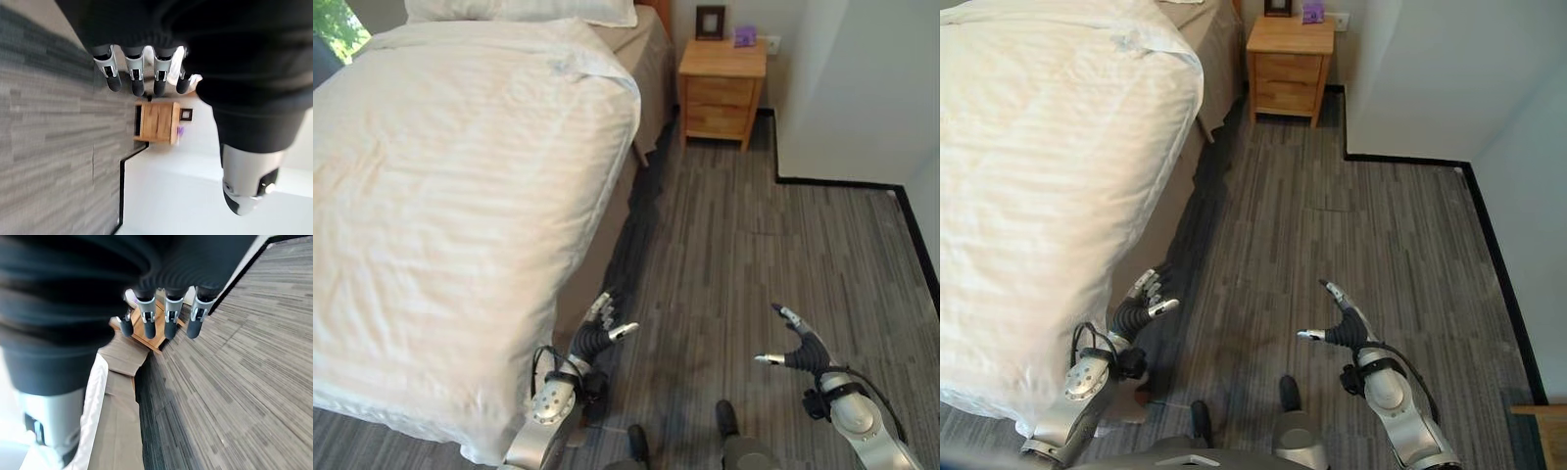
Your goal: Making the bed.
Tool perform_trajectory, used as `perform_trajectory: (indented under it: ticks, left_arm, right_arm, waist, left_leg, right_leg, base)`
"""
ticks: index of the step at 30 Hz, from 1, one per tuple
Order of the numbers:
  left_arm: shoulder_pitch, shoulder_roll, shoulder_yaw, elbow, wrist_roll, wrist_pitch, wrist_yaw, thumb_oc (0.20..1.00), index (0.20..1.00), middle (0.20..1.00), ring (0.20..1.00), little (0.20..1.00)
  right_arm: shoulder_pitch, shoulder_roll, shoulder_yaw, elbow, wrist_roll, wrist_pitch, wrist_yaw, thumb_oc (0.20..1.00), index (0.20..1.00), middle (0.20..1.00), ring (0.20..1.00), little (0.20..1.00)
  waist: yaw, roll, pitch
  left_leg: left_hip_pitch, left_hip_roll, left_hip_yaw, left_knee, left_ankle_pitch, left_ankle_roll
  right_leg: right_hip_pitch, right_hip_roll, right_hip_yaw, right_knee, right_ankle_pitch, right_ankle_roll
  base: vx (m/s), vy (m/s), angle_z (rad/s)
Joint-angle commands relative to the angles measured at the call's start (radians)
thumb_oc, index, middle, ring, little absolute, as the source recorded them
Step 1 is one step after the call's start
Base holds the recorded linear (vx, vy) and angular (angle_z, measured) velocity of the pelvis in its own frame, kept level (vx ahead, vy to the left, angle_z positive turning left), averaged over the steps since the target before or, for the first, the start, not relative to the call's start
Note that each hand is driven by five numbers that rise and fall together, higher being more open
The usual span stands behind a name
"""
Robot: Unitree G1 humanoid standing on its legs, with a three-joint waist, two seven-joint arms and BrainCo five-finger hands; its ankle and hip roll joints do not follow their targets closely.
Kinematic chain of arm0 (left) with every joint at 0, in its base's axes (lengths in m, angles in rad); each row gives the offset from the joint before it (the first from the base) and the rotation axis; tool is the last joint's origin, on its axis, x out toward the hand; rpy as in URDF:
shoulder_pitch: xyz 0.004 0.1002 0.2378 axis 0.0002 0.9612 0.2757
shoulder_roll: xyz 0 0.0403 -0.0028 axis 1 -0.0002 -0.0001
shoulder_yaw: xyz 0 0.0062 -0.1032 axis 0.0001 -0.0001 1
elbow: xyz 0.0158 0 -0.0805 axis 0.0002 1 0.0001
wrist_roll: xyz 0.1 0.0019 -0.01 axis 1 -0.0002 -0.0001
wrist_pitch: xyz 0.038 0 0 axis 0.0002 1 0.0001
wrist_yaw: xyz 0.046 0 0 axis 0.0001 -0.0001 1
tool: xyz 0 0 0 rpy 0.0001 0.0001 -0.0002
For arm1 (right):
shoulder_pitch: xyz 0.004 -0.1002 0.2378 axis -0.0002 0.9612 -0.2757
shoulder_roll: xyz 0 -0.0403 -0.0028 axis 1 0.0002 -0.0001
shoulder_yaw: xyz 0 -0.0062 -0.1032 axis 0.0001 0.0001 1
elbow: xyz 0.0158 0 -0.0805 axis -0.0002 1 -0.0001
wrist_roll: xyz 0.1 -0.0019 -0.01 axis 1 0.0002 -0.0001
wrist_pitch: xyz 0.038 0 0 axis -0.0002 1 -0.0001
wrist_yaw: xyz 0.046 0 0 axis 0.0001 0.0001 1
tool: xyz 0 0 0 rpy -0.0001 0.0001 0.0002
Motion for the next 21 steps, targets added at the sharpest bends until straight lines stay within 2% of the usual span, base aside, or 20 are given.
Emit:
perform_trajectory:
  ticks: [1, 7, 13, 14, 16, 17, 18, 19, 20, 21]
  left_arm:
    - [-0.024, 0.059, 0.063, -0.052, 0.057, -0.075, 0.044, 1.000, 1.000, 1.000, 1.000, 1.000]
    - [0.030, 0.065, 0.140, -0.080, 0.102, -0.091, 0.078, 1.000, 1.000, 1.000, 1.000, 1.000]
    - [0.041, 0.061, 0.156, -0.085, 0.095, -0.087, 0.076, 1.000, 1.000, 1.000, 1.000, 1.000]
    - [-0.103, 0.021, 0.006, 0.279, 0.135, -0.010, 0.041, 1.000, 1.000, 1.000, 1.000, 1.000]
    - [-0.103, 0.022, 0.007, 0.278, 0.135, -0.009, 0.041, 1.000, 1.000, 1.000, 1.000, 1.000]
    - [-0.090, 0.014, 0.038, 0.207, 0.118, -0.025, 0.074, 1.000, 1.000, 1.000, 1.000, 1.000]
    - [-0.039, 0.048, 0.111, 0.028, 0.071, -0.037, 0.053, 1.000, 1.000, 1.000, 1.000, 1.000]
    - [-0.032, 0.049, 0.115, 0.018, 0.070, -0.031, 0.052, 1.000, 1.000, 1.000, 1.000, 1.000]
    - [-0.012, 0.054, 0.130, -0.013, 0.067, -0.038, 0.047, 1.000, 1.000, 1.000, 1.000, 1.000]
    - [-0.011, 0.054, 0.153, -0.039, 0.070, -0.046, 0.055, 1.000, 1.000, 1.000, 1.000, 1.000]
  right_arm:
    - [-0.059, -0.004, -0.002, -0.061, 0.013, -0.064, -0.023, 1.000, 1.000, 1.000, 1.000, 1.000]
    - [-0.049, -0.035, -0.056, -0.128, 0.027, -0.072, -0.012, 1.000, 1.000, 1.000, 1.000, 1.000]
    - [-0.035, -0.038, -0.071, -0.128, 0.024, -0.070, -0.006, 1.000, 1.000, 1.000, 1.000, 1.000]
    - [-0.113, 0.094, 0.021, 0.174, 0.172, -0.030, 0.000, 1.000, 1.000, 1.000, 1.000, 1.000]
    - [-0.113, 0.094, 0.021, 0.173, 0.172, -0.030, 0.000, 1.000, 1.000, 1.000, 1.000, 1.000]
    - [-0.091, 0.091, -0.001, 0.119, 0.189, -0.044, -0.009, 1.000, 1.000, 1.000, 1.000, 1.000]
    - [-0.079, 0.075, -0.025, 0.100, 0.192, -0.045, -0.005, 1.000, 1.000, 1.000, 1.000, 1.000]
    - [-0.078, 0.076, -0.022, 0.099, 0.192, -0.045, -0.005, 1.000, 1.000, 1.000, 1.000, 1.000]
    - [-0.083, 0.075, -0.030, 0.099, 0.199, -0.042, -0.002, 1.000, 1.000, 1.000, 1.000, 1.000]
    - [-0.095, 0.078, -0.041, 0.072, 0.201, -0.040, -0.002, 1.000, 1.000, 1.000, 1.000, 1.000]
  waist:
    - [0.044, -0.063, -0.016]
    - [0.071, -0.071, -0.047]
    - [0.082, -0.075, -0.066]
    - [0.057, -0.068, -0.014]
    - [0.057, -0.068, -0.016]
    - [0.061, -0.076, -0.036]
    - [0.073, -0.073, -0.045]
    - [0.071, -0.074, -0.047]
    - [0.075, -0.073, -0.049]
    - [0.076, -0.072, -0.046]
  left_leg:
    - [0.031, 0.011, 0.023, 0.012, -0.016, -0.038]
    - [0.038, 0.012, -0.007, 0.012, -0.012, -0.039]
    - [0.030, 0.013, -0.030, 0.012, -0.009, -0.044]
    - [-0.006, -0.022, 0.147, 0.012, 0.013, -0.027]
    - [-0.010, -0.021, 0.147, 0.012, 0.017, -0.027]
    - [0.010, -0.027, 0.154, 0.012, -0.002, -0.020]
    - [0.019, -0.029, 0.156, 0.012, -0.009, -0.013]
    - [0.016, -0.029, 0.156, 0.012, -0.005, -0.013]
    - [0.020, -0.031, 0.154, 0.012, -0.008, -0.009]
    - [0.032, -0.038, 0.158, 0.012, -0.015, 0.000]
  right_leg:
    - [0.030, -0.037, 0.015, 0.013, -0.037, 0.046]
    - [0.060, -0.033, -0.018, 0.015, -0.057, 0.029]
    - [0.074, -0.033, -0.049, 0.013, -0.066, 0.024]
    - [0.050, -0.058, -0.288, 0.140, -0.119, 0.026]
    - [0.048, -0.056, -0.289, 0.135, -0.114, 0.025]
    - [0.069, -0.055, -0.290, 0.128, -0.117, 0.020]
    - [0.075, -0.061, -0.303, 0.140, -0.109, 0.024]
    - [0.072, -0.061, -0.302, 0.139, -0.105, 0.023]
    - [0.065, -0.065, -0.308, 0.164, -0.097, 0.026]
    - [0.042, -0.078, -0.306, 0.235, -0.065, 0.046]
  base:
    - [0.00, 0.000, 0.00]
    - [0.01, 0.003, 0.13]
    - [0.02, -0.007, 0.16]
    - [0.01, -0.020, 0.13]
    - [0.05, -0.008, 0.44]
    - [0.14, 0.013, 0.69]
    - [0.13, 0.013, 0.39]
    - [0.05, 0.013, -0.17]
    - [0.03, 0.032, -0.22]
    - [0.05, 0.061, -0.09]
